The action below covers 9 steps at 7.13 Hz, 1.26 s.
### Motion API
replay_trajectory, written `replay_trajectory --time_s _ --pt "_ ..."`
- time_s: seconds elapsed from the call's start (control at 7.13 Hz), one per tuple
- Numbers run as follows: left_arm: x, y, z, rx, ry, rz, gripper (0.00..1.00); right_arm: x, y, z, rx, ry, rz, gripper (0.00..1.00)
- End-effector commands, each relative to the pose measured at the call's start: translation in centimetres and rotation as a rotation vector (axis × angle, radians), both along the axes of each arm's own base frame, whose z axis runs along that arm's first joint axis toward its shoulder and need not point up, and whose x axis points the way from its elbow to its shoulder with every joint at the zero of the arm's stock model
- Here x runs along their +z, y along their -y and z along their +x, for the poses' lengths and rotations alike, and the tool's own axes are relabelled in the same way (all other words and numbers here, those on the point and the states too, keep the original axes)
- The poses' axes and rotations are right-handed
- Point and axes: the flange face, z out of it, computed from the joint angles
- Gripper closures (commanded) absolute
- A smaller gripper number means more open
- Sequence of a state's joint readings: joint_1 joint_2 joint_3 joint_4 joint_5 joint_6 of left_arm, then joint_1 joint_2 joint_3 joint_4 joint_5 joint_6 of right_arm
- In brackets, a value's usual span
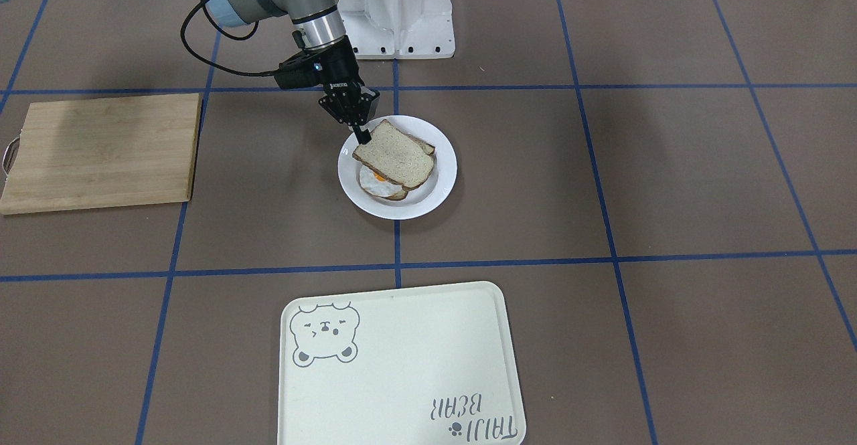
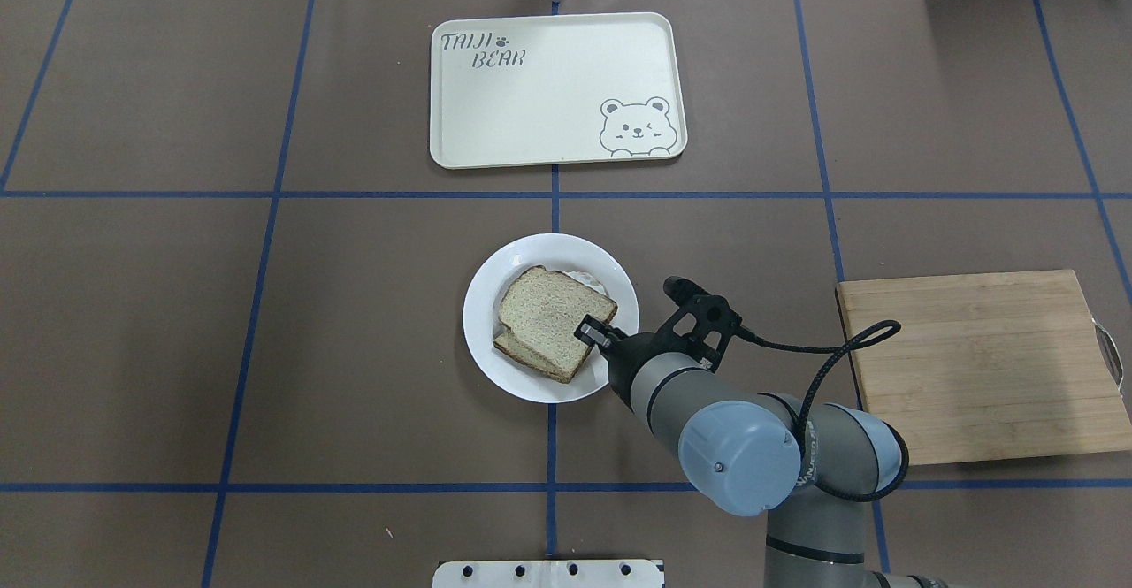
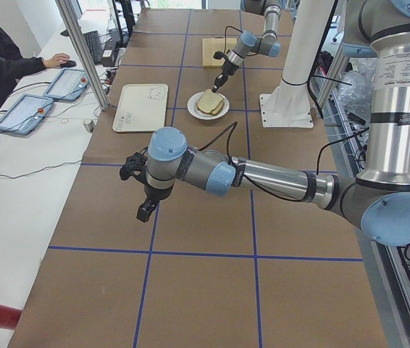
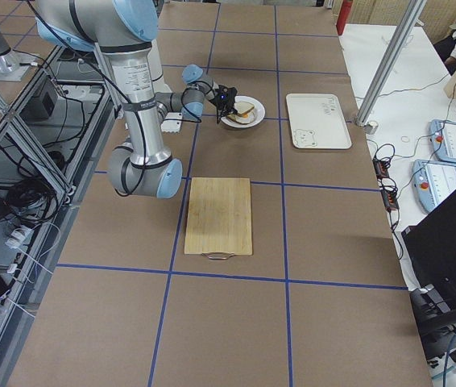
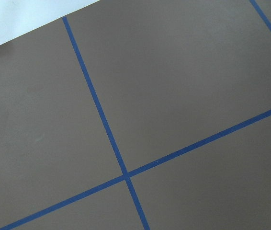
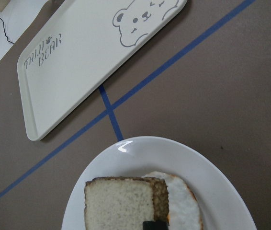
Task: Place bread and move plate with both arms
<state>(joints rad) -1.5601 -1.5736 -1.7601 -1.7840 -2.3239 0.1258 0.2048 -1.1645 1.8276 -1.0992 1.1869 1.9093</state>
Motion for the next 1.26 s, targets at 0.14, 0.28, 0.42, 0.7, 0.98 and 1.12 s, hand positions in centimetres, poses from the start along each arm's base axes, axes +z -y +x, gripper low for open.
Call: replay_trajectory --time_s 0.14,0.28,0.42,0.7,0.98,1.12 --pt "-0.1 -0.1 0.0 0.0 0.0 0.001 0.02 1.0 -0.5 -0.2 -0.027 -0.082 0.027 0.01" --pt "0.1 0.0 0.0 0.0 0.0 -0.002 0.02 0.0 0.6 1.0 -0.041 -0.108 0.069 0.0" --pt "0.0 -0.1 0.0 0.0 0.0 0.0 0.02 -1.0 3.1 3.9 -0.103 -0.184 0.051 0.0" --pt "-0.4 0.0 0.0 0.0 0.0 0.007 0.02 -0.7 11.4 11.6 -0.25 -0.302 0.032 0.0" --pt "-0.6 0.0 0.0 0.0 0.0 0.012 0.02 1.8 19.1 20.4 -0.404 -0.419 0.039 0.0" --pt "-0.8 -0.1 0.0 0.0 -0.002 0.017 0.02 3.6 22.0 23.7 -0.49 -0.456 0.071 0.0"
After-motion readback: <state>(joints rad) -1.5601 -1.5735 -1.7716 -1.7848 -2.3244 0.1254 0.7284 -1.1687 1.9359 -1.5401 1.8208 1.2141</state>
